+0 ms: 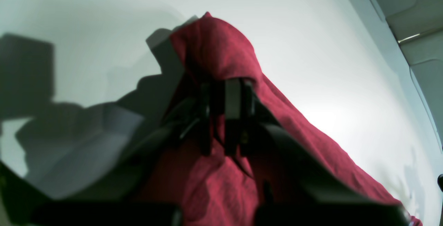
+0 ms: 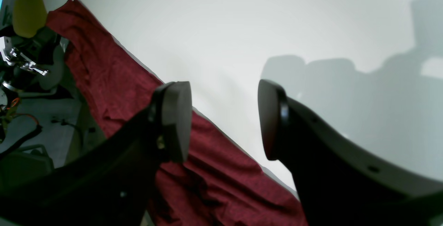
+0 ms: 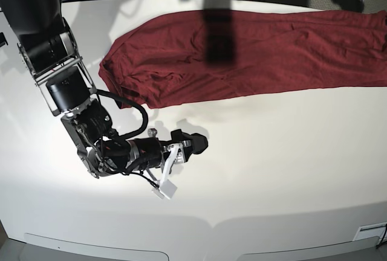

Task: Fold the T-shirt properly
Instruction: 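Lift the strip end with the left gripper and pull it taut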

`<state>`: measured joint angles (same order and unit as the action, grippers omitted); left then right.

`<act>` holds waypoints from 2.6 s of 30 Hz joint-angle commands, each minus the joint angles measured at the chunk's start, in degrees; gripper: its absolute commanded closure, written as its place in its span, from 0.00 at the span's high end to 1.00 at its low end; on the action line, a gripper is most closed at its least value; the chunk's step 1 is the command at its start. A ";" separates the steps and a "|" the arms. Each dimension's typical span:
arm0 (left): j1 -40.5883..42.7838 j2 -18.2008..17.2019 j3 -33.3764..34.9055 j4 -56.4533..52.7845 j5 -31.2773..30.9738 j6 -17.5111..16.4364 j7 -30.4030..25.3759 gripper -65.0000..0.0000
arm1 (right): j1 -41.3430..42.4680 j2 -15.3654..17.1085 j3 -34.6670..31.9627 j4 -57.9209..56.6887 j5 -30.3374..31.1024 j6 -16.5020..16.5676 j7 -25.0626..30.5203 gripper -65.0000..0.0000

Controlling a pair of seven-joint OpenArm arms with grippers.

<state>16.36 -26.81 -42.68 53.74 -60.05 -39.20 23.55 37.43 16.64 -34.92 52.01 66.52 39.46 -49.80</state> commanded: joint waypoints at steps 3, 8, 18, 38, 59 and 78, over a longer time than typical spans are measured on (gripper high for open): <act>0.00 -1.49 -0.46 0.72 2.67 -0.80 -0.87 0.00 | 1.88 0.04 0.39 0.81 1.33 0.54 0.85 0.48; 1.20 -1.51 -0.48 0.72 8.61 -0.80 -0.76 0.00 | 1.90 0.04 0.39 0.81 1.33 0.54 0.87 0.48; 1.44 -3.39 -0.48 0.74 10.29 2.12 -1.07 0.52 | 1.90 0.04 0.39 0.81 1.38 0.54 0.87 0.48; -0.04 -4.79 4.68 0.66 22.56 -0.80 0.98 0.52 | 1.88 0.09 0.39 0.81 1.38 0.54 0.59 0.48; -0.33 -6.34 6.73 0.61 25.05 0.35 -0.39 0.52 | 1.90 0.35 0.39 0.81 1.36 0.54 0.28 0.48; -0.33 -1.46 6.73 0.61 15.39 -0.80 1.38 0.00 | 1.88 0.35 0.39 0.81 1.38 0.54 0.26 0.48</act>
<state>15.73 -27.44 -35.94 54.22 -45.95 -40.32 23.97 37.43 16.80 -34.92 52.01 66.52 39.46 -50.43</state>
